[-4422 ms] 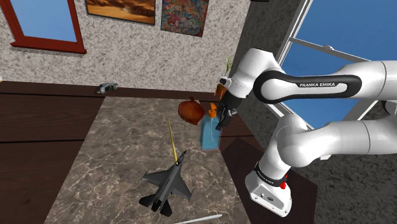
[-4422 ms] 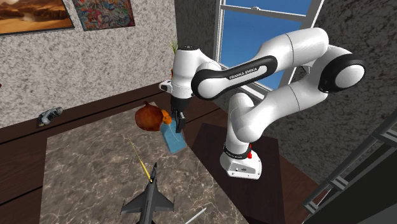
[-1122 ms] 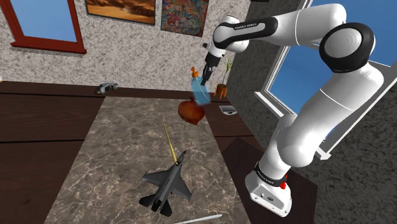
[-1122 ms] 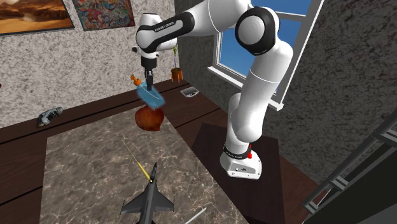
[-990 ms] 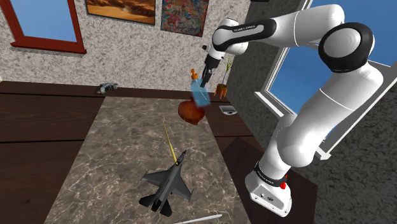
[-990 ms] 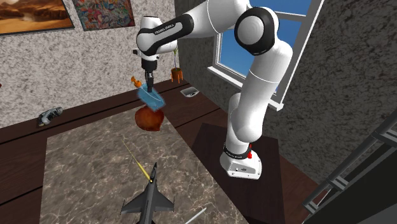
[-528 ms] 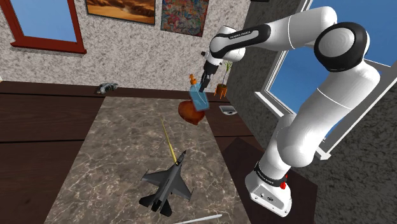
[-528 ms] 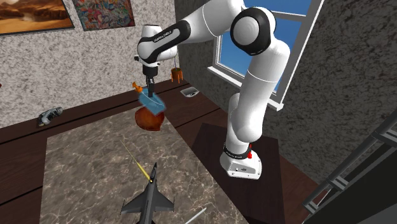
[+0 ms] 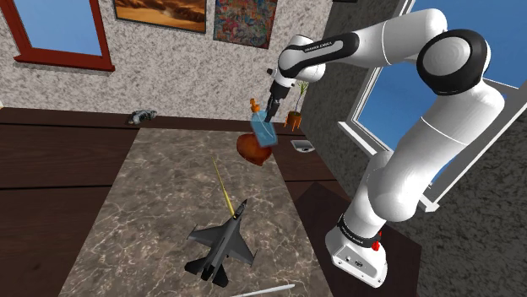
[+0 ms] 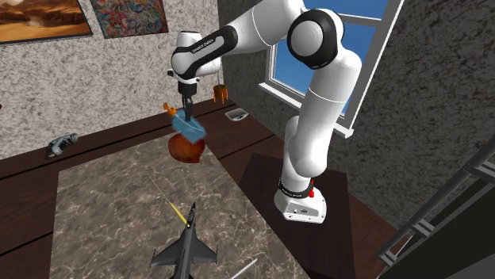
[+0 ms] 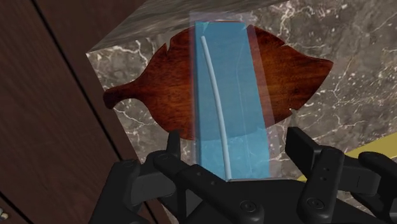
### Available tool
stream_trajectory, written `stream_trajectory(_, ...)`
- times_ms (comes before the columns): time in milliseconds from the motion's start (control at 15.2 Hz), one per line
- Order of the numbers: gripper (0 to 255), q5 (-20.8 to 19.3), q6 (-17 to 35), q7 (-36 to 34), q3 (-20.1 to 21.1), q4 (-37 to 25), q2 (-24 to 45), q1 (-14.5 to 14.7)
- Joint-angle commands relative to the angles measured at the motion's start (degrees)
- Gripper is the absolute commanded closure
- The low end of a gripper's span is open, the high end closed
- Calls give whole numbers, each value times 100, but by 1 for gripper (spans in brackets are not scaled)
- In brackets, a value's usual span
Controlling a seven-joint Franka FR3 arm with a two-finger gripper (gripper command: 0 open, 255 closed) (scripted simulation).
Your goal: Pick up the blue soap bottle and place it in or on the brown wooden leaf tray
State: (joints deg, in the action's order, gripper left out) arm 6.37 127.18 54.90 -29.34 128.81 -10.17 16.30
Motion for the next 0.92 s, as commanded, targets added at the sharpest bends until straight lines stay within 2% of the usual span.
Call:
stream_trajectory(0, 0, -3, -1, -2, 1, 5, -1, 0)
stream_trajectory(198, 0, 3, -1, 9, -5, -1, 8, -2)
stream_trajectory(462, 0, -239, -712, -162, 45, -394, -359, -79)
stream_trajectory(858, 0, -239, -712, -162, 45, -394, -359, -80)
